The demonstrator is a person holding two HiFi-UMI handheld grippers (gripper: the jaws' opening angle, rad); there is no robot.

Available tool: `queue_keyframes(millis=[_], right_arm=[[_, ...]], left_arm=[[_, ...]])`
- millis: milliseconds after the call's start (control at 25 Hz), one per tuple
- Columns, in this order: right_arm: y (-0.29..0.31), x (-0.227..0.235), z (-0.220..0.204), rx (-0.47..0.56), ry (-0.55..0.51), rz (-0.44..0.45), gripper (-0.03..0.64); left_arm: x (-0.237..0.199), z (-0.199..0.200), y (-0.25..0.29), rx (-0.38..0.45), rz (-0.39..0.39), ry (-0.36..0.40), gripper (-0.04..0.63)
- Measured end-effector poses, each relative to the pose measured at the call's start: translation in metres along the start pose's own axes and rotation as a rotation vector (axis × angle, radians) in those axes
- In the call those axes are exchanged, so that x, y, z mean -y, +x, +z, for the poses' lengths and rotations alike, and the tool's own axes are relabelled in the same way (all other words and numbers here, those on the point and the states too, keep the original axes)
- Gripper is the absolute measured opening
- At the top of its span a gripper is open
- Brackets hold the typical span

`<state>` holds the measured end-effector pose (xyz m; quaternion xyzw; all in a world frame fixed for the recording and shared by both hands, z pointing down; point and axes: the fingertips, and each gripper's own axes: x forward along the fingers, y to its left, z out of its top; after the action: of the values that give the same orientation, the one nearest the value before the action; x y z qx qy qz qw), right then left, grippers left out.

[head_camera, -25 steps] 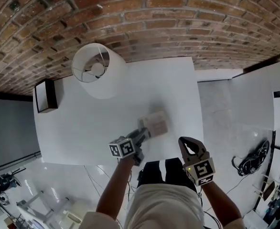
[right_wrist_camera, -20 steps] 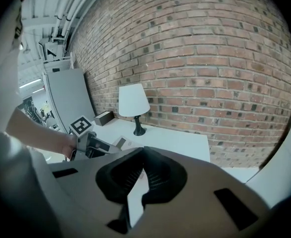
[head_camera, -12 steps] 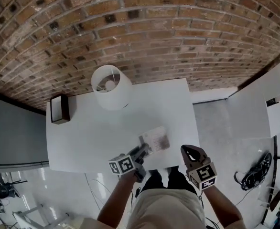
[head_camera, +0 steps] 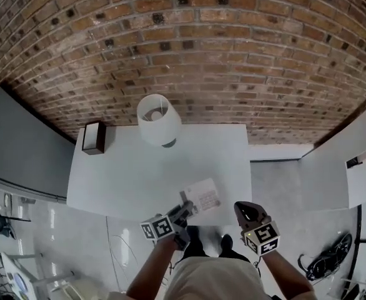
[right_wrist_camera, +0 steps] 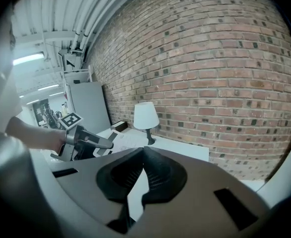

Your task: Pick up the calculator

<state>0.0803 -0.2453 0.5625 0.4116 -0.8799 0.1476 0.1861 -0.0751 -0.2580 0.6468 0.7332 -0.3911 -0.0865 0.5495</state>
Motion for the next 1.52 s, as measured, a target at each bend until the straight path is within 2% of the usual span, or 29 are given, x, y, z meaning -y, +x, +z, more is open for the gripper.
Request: queue_keyframes(millis=[240, 640, 880, 1240, 1520], right_arm=[[-0.047, 0.005, -0.007, 0.034, -0.039, 0.066, 0.012], [-0.116, 0.010, -0.016, 0.076, -0.087, 0.171, 0.011], [-0.136, 0.003, -0.012, 0.105, -0.099, 0.216, 0.012], [-0.150, -0.015, 0.000, 0.145, -0.094, 0.209, 0.012], [-0.153, -0.039, 0.009, 0.169, -0.088, 0.168, 0.011]], left_arm=[[0.032, -0.041, -0.021, 0.107, 0.020, -0.043, 0.097], [0.088, -0.092, -0.071, 0.268, 0.045, -0.027, 0.097], [0.102, -0.111, -0.106, 0.344, 0.074, -0.028, 0.096], [0.108, -0.116, -0.154, 0.417, 0.073, -0.049, 0.095], [0.106, -0.107, -0.180, 0.416, 0.037, -0.046, 0.095]])
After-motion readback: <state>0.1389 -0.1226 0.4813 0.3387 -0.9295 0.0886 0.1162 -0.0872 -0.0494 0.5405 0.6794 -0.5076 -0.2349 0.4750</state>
